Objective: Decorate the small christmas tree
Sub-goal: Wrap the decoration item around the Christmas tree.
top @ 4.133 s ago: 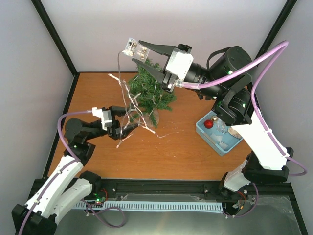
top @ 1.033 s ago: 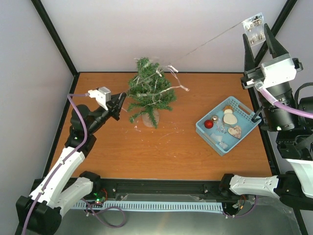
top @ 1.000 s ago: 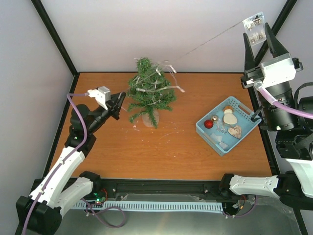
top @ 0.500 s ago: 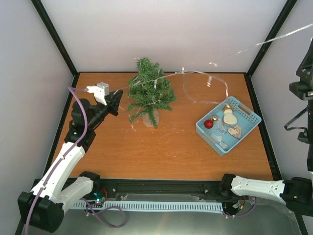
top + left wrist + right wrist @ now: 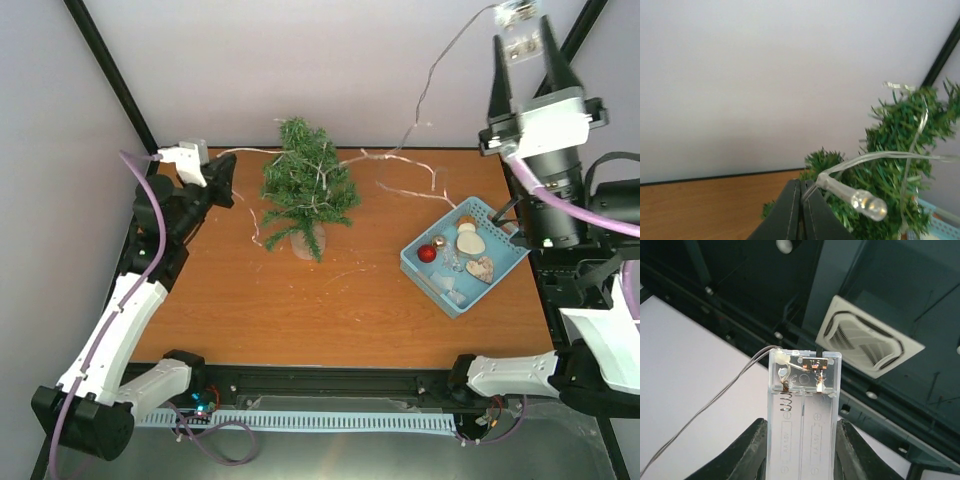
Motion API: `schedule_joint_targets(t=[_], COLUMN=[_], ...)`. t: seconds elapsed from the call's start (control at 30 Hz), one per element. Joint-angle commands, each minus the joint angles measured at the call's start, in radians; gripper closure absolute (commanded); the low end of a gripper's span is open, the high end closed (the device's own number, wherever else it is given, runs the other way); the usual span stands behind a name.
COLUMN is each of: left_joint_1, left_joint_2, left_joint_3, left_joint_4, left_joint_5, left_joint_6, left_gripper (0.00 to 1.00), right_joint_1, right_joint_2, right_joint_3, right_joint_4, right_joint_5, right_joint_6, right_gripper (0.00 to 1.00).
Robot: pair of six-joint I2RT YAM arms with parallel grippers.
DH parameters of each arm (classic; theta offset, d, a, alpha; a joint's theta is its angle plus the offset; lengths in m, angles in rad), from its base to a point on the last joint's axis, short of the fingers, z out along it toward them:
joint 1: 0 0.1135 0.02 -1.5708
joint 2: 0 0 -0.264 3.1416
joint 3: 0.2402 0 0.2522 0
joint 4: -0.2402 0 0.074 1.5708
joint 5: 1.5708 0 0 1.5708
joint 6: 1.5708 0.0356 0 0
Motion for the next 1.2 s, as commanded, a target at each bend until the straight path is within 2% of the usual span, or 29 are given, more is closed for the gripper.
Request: schedule_joint_targets(t=[0.0,0.07,0.23,0.37,0.6,0.7,0.8,0.93,1.17], left_joint_1=[0.016,0.055,0.169,0.182,0.199,0.203,0.226,0.256,0.269], left_joint_2=[0.002,0.029,0.101,0.13,0.22,0.263,0.297,0.334,0.428], left_joint_3=[0.067,0.085,0.083,0.067,0.094,0.114,0.119,0.111,0.131], left_joint_4=[-0.048,-0.075,-0.076,-0.028,-0.009,-0.01,-0.011,-0.002,0.025], left_joint_5=[-0.11,-0.084,0.103,0.148,0.216,0.234,0.234,0.241,0.277], left_joint_6=[-0.035,-0.074,-0.172,-0.19,-0.253,-0.257,-0.258,-0.25,-0.255], left_gripper=[0.99,0.99,0.99,0.98,0.98,0.99,0.99,0.99,1.0], right_joint_1=[0.003,0.003,0.003,0.003,-0.037,-0.115,-0.246,-0.351,-0.511], right_joint_2=[-0.006,0.01,0.071,0.155,0.321,0.384,0.462,0.476,0.495], right_joint_3=[0.1,0.13,0.213,0.28,0.433,0.484,0.578,0.543,0.561], right_joint_4=[0.162,0.153,0.035,-0.093,-0.127,-0.112,-0.084,0.11,0.213], right_joint_5=[-0.06,-0.087,-0.117,-0.126,-0.13,-0.186,-0.214,-0.157,-0.22], right_joint_6=[-0.066,-0.066,-0.052,-0.082,-0.133,-0.118,-0.012,0.012,0.221], right_gripper=[0.77,0.77,0.76,0.74,0.75,0.76,0.77,0.78,0.78])
